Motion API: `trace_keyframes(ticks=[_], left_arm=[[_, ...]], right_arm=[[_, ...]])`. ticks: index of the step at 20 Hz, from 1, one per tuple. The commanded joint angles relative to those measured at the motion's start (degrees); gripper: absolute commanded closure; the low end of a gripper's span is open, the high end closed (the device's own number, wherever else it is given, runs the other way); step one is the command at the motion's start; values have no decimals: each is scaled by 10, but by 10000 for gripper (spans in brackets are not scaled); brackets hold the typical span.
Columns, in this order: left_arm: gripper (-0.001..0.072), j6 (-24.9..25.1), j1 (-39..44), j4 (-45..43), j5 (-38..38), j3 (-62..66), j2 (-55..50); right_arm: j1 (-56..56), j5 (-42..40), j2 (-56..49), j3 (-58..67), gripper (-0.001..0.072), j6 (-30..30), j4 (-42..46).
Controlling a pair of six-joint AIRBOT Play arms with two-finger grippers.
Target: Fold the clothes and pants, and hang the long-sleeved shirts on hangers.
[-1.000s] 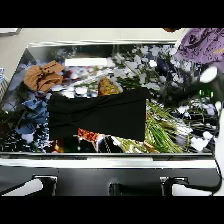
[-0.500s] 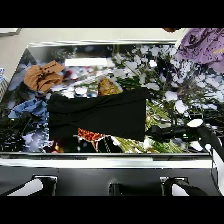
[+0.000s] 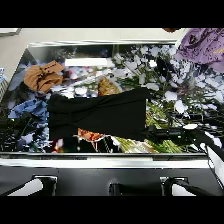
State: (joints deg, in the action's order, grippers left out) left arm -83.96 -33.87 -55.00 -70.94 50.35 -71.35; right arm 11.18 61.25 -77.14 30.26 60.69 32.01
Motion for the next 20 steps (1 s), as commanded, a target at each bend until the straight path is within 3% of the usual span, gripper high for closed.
trace_keyframes(ticks=[1, 2, 4, 6, 14, 20], left_arm=[[89, 0, 0, 0, 17, 0, 0], [89, 0, 0, 1, 22, 0, 0], [89, 0, 0, 20, 0, 0, 0], [89, 8, 0, 21, -14, -1, 0], [89, 143, 0, 46, 49, -71, -26], [89, 233, 0, 141, 92, -75, -58]], right_arm=[[-31, -25, -34, -2, 314, -16, -22], [-52, -31, -35, -2, 386, -16, -22], [-75, -38, -34, 0, 683, -16, -30], [-74, -36, -27, 6, 683, -9, -36], [-74, -39, 92, 42, 684, 39, 30], [-74, -24, 123, 42, 684, 76, 37]])
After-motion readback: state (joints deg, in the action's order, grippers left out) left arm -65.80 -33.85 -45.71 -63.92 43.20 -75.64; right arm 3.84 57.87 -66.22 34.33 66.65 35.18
